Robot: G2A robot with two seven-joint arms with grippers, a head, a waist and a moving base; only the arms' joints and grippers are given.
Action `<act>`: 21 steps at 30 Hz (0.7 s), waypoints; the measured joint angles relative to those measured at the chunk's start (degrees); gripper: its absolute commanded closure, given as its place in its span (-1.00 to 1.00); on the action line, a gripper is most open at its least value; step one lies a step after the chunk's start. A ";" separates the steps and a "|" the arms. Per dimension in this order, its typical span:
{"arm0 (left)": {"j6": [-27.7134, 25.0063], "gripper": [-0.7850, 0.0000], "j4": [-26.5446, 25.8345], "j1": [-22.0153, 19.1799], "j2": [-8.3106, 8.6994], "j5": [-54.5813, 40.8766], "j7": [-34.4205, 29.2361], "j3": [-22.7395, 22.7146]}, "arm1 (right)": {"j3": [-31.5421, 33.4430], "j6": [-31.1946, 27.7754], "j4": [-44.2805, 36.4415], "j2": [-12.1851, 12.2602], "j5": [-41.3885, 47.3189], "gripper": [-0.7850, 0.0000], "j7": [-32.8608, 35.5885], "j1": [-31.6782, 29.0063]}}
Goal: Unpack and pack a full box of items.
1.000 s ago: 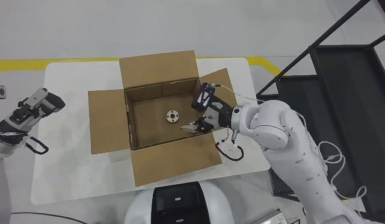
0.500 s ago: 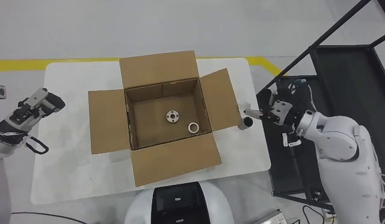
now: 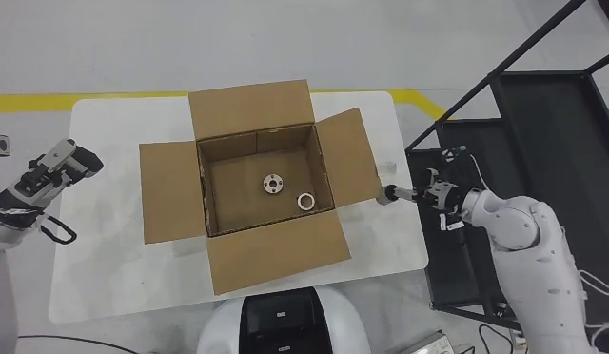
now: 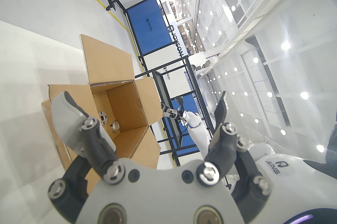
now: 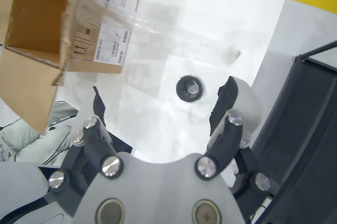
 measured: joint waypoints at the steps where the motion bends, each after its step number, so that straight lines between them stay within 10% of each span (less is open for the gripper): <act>1: 0.00 -1.00 0.00 0.00 0.00 0.00 0.00 0.00 | -0.66 0.35 0.88 0.00 -0.55 -1.00 -0.08 0.32; 21: 0.00 -1.00 0.00 0.00 0.00 0.00 0.00 0.00 | -13.04 8.00 13.86 -0.59 -8.84 -1.00 -4.17 8.68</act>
